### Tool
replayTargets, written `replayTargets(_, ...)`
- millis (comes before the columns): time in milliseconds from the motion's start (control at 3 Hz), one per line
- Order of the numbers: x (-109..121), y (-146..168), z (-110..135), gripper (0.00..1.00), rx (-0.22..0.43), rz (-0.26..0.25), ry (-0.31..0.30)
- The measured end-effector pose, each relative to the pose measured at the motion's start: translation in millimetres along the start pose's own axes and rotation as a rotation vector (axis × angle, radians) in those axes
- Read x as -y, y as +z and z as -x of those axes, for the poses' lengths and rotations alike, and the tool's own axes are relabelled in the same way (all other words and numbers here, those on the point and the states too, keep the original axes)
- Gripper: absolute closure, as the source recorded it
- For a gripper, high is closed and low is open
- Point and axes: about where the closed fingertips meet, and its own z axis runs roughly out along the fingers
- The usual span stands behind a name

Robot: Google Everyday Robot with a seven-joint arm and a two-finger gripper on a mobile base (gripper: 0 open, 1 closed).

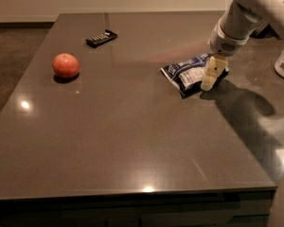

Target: Move blue chip bag near apple

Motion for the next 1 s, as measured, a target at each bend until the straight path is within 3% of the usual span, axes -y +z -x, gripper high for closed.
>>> replayTargets(333,4,10,0,0.23,-0.028,0.023,-0.008)
replayTargets(667,-4,11,7,0.55,-0.037,0.060,-0.031)
replayTargets(1000,-15,4,20,0.78,-0.019,0.084,-0.059)
